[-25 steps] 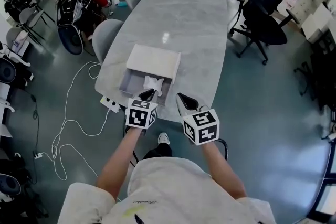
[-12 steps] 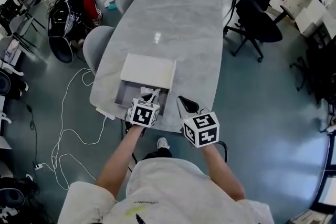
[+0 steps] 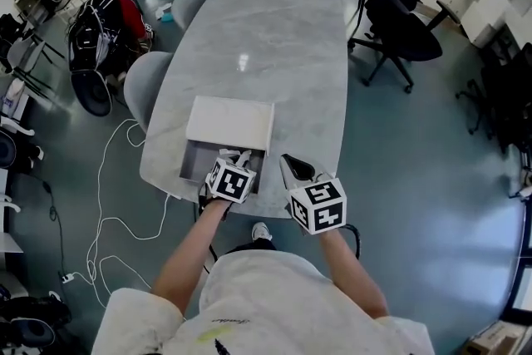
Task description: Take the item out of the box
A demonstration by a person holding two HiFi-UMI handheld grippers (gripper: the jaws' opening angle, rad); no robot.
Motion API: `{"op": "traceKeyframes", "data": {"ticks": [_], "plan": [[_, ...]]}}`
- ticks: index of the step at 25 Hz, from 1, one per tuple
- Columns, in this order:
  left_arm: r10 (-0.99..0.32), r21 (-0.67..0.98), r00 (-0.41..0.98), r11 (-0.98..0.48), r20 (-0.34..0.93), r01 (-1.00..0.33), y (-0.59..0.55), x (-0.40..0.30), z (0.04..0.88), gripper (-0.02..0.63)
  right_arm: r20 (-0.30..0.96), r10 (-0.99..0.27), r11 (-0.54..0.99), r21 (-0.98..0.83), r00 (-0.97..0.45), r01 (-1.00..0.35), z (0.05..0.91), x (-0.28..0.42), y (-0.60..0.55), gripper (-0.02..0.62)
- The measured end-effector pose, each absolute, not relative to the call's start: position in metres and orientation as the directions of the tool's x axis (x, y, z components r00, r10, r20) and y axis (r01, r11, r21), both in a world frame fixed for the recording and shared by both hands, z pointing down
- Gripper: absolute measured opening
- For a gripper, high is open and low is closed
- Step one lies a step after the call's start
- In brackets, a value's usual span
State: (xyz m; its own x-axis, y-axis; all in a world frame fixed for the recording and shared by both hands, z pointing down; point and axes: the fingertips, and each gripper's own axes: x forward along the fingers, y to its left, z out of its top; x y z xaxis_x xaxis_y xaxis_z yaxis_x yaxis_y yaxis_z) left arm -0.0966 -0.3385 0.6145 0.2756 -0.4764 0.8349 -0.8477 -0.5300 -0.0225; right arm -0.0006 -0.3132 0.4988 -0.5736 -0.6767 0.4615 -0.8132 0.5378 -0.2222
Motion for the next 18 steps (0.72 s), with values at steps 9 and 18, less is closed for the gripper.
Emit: {"op": "traceKeyframes", "data": {"ticks": [9, 18], "plan": [[-0.414, -0.054, 0.222, -0.559, 0.882, -0.827, -0.346, -0.094, 0.635, 0.080, 0.475, -0.699, 0.485, -0.233, -0.534, -0.843, 0.508, 0.021, -0.316, 0.005], [-0.452, -0.098, 0.196, -0.549, 0.870, -0.830, -0.338, -0.101, 0.627, 0.023, 0.490, -0.700, 0.468, -0.233, -0.519, -0.852, 0.512, 0.032, -0.301, 0.005]]}}
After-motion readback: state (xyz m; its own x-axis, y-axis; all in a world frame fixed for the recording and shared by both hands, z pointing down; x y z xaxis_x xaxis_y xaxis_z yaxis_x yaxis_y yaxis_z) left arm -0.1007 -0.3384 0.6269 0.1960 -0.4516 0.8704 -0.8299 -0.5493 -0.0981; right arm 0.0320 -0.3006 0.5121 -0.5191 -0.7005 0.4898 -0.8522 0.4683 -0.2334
